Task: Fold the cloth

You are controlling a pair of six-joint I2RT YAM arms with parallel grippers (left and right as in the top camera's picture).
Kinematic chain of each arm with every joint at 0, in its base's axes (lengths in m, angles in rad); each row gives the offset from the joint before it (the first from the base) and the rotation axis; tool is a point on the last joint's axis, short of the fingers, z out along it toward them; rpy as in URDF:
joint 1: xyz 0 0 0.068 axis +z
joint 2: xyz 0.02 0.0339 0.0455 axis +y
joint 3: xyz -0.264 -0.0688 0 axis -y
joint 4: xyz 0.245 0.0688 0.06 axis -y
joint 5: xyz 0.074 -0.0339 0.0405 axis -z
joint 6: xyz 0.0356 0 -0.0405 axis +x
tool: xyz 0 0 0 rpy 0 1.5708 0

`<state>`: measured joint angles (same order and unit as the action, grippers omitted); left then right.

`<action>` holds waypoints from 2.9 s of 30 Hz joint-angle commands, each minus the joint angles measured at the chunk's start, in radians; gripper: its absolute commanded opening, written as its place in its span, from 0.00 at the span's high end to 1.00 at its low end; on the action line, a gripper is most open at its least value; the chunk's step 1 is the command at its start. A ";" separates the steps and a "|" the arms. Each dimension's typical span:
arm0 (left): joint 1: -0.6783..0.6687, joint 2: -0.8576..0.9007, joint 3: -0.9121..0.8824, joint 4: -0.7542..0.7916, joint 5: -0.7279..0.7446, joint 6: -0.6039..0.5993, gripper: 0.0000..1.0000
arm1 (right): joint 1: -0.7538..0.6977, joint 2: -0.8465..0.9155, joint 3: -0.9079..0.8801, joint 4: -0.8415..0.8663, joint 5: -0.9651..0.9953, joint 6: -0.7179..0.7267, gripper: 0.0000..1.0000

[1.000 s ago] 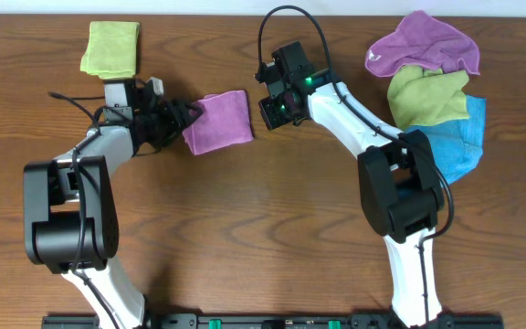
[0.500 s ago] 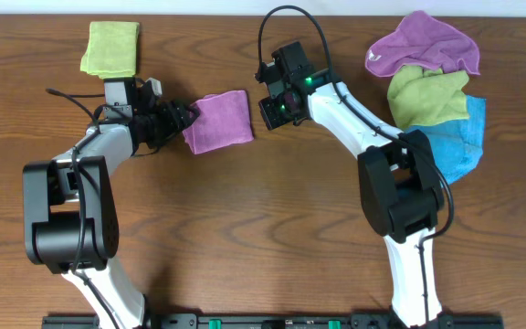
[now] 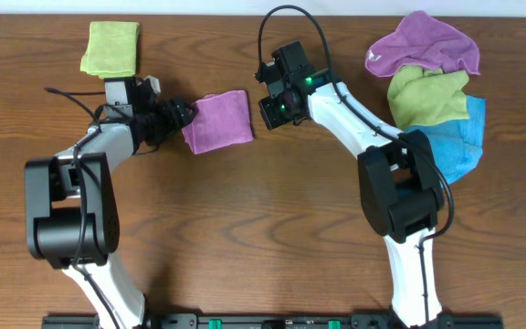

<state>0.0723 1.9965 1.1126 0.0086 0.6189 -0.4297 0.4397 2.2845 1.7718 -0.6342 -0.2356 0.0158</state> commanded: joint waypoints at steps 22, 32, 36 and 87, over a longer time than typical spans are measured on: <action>-0.108 0.154 0.010 0.019 0.161 -0.069 0.69 | 0.071 0.074 0.021 0.121 -0.113 0.103 0.99; -0.072 0.148 0.049 0.033 0.224 -0.090 0.95 | -0.006 0.070 0.066 0.031 -0.047 0.102 0.99; -0.070 0.118 0.138 0.033 0.222 -0.089 0.94 | -0.060 0.070 0.146 -0.084 -0.023 0.059 0.99; 0.246 0.437 0.542 0.556 -0.154 -1.036 0.94 | -0.099 0.015 0.283 -0.440 0.026 -0.032 0.99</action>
<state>0.3233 2.3974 1.6539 0.5587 0.4397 -1.4624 0.3328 2.3383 2.0338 -1.0767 -0.2287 -0.0055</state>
